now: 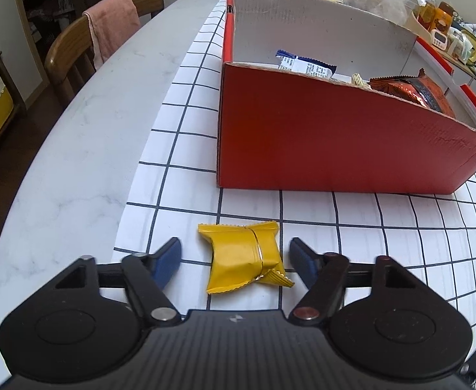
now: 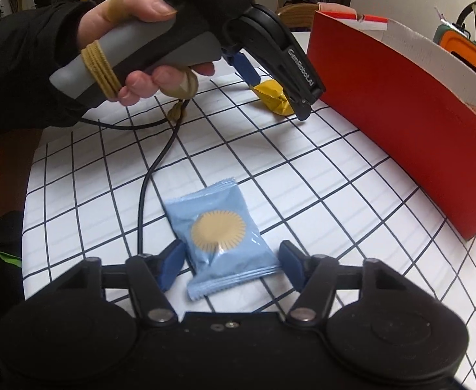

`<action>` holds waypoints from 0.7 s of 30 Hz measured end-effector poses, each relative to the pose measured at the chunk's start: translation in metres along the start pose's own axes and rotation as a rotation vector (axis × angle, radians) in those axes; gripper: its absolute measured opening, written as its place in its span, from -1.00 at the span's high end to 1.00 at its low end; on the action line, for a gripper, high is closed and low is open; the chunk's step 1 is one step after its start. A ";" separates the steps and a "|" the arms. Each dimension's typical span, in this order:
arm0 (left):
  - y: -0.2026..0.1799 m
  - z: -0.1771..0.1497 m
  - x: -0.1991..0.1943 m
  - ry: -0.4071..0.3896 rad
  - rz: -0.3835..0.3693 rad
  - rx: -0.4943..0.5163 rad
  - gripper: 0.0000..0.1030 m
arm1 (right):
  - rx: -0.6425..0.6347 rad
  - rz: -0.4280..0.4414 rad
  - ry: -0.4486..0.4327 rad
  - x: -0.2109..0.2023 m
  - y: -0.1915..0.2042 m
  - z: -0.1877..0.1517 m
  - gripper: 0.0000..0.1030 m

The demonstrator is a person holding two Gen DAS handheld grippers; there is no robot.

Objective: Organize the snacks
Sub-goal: 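Withdraw both tools from the box toward the yellow snack and blue packet, then grasp the yellow snack with the left gripper while the right grasps the blue cookie packet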

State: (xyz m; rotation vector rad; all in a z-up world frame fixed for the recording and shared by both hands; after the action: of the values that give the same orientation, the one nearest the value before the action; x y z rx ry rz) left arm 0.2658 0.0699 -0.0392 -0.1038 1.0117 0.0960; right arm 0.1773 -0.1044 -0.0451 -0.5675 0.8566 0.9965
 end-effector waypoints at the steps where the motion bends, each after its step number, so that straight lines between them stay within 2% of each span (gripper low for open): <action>1: 0.000 0.000 0.000 -0.002 0.004 0.004 -0.14 | -0.002 -0.005 -0.002 -0.001 0.003 0.000 -0.12; 2: -0.001 0.001 -0.001 -0.002 0.008 0.006 -0.09 | -0.004 -0.009 -0.001 -0.001 0.006 -0.001 -0.11; 4: -0.001 0.001 -0.001 -0.006 0.015 0.010 0.17 | -0.007 -0.021 -0.005 -0.002 0.012 -0.002 -0.11; 10: 0.004 -0.003 -0.004 -0.026 0.001 -0.007 0.23 | 0.047 -0.076 -0.031 -0.005 0.018 -0.005 -0.06; 21: 0.014 -0.018 -0.029 -0.057 -0.035 -0.029 0.24 | 0.312 -0.162 -0.155 -0.022 -0.009 -0.020 -0.02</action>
State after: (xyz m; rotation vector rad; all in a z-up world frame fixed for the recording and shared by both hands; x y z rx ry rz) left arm 0.2332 0.0808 -0.0250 -0.1447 0.9509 0.0818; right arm 0.1717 -0.1341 -0.0377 -0.2840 0.7952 0.7309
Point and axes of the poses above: each gripper's, at about its wrist camera, not at the fingertips, and x roughly the way its jaws point, y to its left, z to its top, the point moved 2 cm from there along x, roughly the way its jaws point, and after that the axes turned 1 degree about z, right-handed, at the moved point
